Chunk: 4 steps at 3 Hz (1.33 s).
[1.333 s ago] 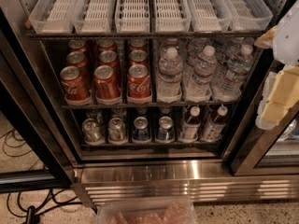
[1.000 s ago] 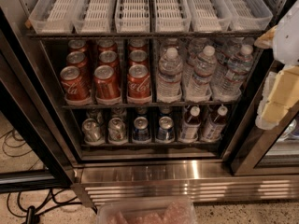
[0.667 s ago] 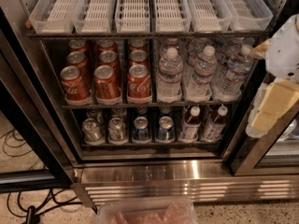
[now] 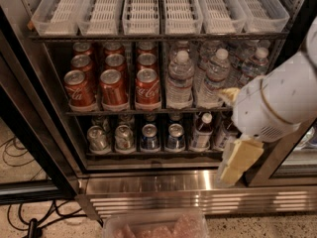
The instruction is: Pick coke can from middle shelf of fridge
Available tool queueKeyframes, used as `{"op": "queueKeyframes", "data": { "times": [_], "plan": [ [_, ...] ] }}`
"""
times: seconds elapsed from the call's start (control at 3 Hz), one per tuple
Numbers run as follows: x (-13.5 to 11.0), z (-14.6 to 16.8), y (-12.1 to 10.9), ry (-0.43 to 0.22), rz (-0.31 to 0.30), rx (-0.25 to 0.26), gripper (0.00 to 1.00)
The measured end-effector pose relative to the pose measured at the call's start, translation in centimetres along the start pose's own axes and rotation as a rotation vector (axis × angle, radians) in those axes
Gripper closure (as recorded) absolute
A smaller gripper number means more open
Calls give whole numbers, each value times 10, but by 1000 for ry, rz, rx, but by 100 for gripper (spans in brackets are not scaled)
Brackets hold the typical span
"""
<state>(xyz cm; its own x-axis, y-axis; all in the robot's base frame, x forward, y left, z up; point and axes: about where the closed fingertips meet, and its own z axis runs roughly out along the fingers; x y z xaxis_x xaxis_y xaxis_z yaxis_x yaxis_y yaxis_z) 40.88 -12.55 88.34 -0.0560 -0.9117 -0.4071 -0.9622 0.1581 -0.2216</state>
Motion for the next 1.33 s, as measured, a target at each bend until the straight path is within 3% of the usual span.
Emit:
{"op": "queueKeyframes", "data": {
  "times": [0.33, 1.0, 1.33],
  "plan": [
    [-27, 18, 36, -76, -117, -66, 0],
    [-36, 31, 42, -121, -145, -62, 0],
    [-59, 65, 60, -229, -131, -50, 0]
  ]
}}
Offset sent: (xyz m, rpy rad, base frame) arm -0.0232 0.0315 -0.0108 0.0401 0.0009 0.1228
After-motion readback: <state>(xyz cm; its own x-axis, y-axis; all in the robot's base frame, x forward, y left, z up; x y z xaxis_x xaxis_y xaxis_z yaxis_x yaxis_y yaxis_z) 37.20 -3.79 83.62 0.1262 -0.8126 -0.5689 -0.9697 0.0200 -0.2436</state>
